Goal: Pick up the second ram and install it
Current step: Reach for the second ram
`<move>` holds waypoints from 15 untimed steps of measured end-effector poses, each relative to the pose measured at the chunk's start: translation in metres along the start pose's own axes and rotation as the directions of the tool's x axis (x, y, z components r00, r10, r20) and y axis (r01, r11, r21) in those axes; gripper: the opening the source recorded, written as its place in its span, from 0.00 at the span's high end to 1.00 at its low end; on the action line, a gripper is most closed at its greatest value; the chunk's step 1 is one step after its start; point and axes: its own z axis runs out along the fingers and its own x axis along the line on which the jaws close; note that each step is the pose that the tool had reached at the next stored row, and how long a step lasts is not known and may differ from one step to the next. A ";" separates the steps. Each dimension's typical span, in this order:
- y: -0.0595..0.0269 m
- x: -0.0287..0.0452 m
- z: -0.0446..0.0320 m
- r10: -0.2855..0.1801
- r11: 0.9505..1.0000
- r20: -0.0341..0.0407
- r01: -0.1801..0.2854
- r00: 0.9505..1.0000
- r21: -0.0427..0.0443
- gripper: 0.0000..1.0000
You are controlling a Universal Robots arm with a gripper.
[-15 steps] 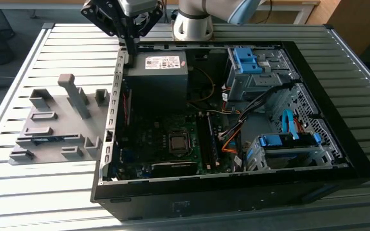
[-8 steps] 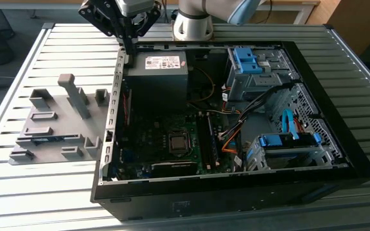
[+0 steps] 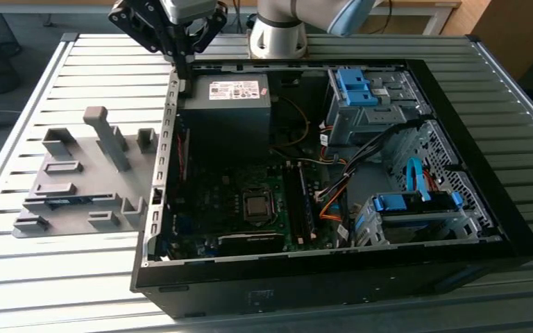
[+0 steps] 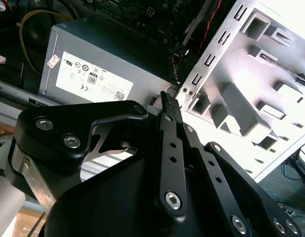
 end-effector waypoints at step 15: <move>-0.0008 0.0098 0.0000 0.000 1.000 0.000 0.000 1.000 0.000 0.89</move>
